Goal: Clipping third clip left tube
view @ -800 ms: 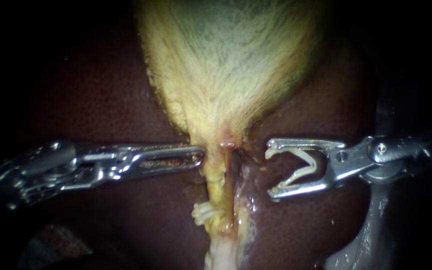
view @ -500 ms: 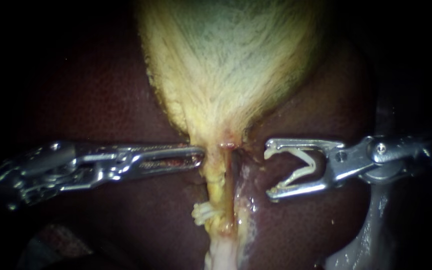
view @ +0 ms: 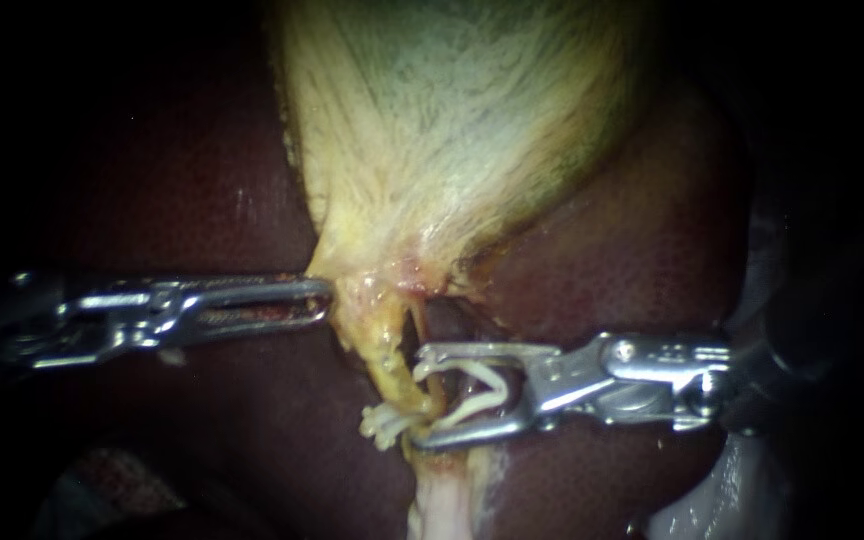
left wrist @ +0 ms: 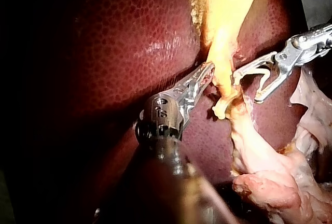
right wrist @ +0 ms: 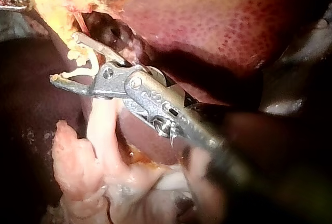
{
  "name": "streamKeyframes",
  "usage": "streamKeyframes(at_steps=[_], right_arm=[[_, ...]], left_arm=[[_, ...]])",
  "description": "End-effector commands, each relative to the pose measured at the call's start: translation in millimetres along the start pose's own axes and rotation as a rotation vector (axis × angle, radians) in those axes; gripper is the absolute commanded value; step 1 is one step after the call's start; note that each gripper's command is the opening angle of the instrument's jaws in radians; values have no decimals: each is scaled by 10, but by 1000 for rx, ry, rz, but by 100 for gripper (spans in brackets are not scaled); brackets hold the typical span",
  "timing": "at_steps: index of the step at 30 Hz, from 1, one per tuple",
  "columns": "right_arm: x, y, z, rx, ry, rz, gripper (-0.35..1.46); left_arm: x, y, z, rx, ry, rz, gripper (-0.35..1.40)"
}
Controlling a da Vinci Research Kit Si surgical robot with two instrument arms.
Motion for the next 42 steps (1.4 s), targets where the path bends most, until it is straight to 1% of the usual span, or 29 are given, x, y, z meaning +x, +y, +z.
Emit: streamKeyframes(at_steps=[1, 3, 7, 10, 13, 15, 19, 22, 24, 26, 28, 31, 35, 38, 42], right_arm=[[-2, 7, -1, -1, -1, 10, 56], [-4, 16, -2, 1, 2, 17, 54], [-7, 30, -5, -19, -11, 17, 54], [-10, 36, -3, -25, -16, 16, 54], [-15, 39, 4, -32, -19, 13, 54], [-17, 38, 12, -32, -23, 16, 53], [-21, 32, 32, -32, -25, 15, 53], [-23, 24, 46, -2, -35, 20, 53], [-25, 18, 55, 46, -50, 25, 53], [-27, 12, 61, 72, -59, 24, 53], [-26, 10, 65, 80, -57, 19, 53], [-21, 9, 65, 87, -40, 21, 53], [-8, 12, 58, 84, -14, 26, 53], [5, 14, 49, 76, 11, 36, 52], [28, 17, 36, 61, 55, 54, 51]], left_arm=[[0, -2, 0, -2, -1, 0, -35], [0, -4, -1, -3, -1, -1, -35], [0, -9, -2, -7, 0, -1, -35], [-1, -13, -2, -8, 0, -2, -35], [-1, -16, -2, -12, -5, 3, -35], [-2, -18, 0, -11, -5, 2, -35], [-2, -22, 3, -10, -5, 7, -35], [-3, -23, 6, -9, -4, 7, -35], [-3, -24, 7, -10, -5, 7, -35], [-3, -24, 8, -7, -4, 7, -35], [-2, -24, 9, -8, -4, 7, -35], [-2, -25, 10, -5, -3, 7, -35], [-2, -26, 11, -6, -4, 7, -35], [-2, -27, 11, -6, -4, 7, -35], [-2, -27, 12, -4, -3, 7, -35]])
